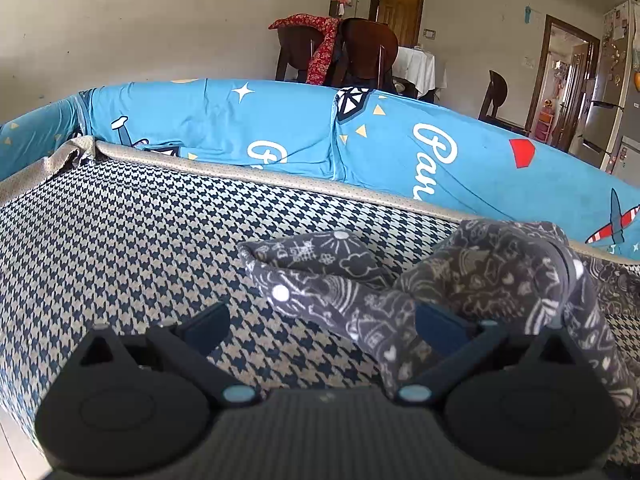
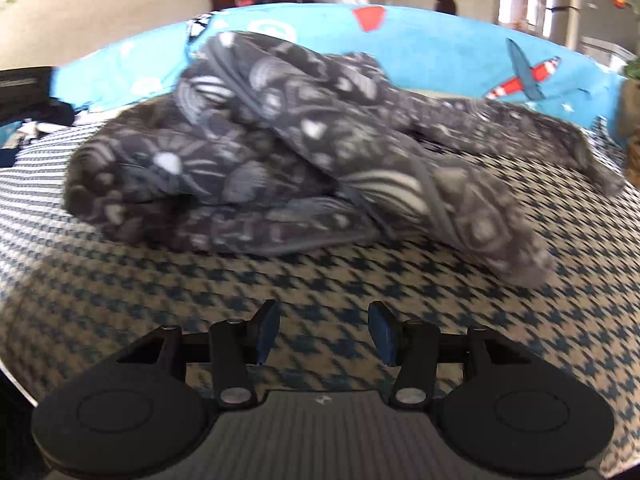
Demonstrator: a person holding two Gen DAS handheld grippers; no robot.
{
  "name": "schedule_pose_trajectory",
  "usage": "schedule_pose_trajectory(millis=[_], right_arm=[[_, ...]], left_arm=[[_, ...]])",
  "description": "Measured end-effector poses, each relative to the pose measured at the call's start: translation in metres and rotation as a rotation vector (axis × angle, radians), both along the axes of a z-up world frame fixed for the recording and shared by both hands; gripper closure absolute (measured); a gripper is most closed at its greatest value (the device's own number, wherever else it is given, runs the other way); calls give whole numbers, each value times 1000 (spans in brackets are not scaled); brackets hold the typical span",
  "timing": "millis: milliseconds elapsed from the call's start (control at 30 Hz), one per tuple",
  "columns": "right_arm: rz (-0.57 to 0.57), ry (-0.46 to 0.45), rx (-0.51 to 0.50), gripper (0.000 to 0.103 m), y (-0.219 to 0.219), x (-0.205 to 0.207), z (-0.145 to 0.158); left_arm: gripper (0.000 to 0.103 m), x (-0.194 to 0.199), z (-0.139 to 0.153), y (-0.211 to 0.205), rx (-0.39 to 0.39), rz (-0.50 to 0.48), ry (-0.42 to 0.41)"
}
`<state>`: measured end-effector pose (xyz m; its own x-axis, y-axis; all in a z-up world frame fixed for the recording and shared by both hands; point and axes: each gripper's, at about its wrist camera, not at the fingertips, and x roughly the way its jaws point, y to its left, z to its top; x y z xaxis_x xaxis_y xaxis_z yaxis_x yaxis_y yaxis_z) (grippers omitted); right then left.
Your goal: Fold clothes
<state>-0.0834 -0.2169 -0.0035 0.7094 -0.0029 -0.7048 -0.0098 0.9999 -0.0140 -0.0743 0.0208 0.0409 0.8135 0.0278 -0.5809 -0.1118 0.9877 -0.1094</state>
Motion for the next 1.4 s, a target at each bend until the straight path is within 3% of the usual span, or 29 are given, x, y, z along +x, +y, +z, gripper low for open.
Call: schedule_pose_trajectory(millis=[100, 333, 600, 800, 933, 1400], right_arm=[[-57, -3, -15, 51, -8, -1, -3], [-122, -28, -32, 30, -19, -11, -5], [-98, -70, -42, 24, -21, -16, -12], [-98, -62, -27, 16, -22, -14, -12], [-73, -40, -19, 0, -22, -12, -13], [-53, -35, -25, 0, -18, -15, -14]], left_arm=[[0, -14, -2, -2, -2, -16, -15], [0, -39, -7, -9, 15, -57, -28], [0, -55, -21, -18, 32, -95, 9], [0, -60, -37, -36, 104, -156, 45], [0, -60, -48, -43, 123, -166, 79], [0, -61, -75, -58, 173, -167, 168]])
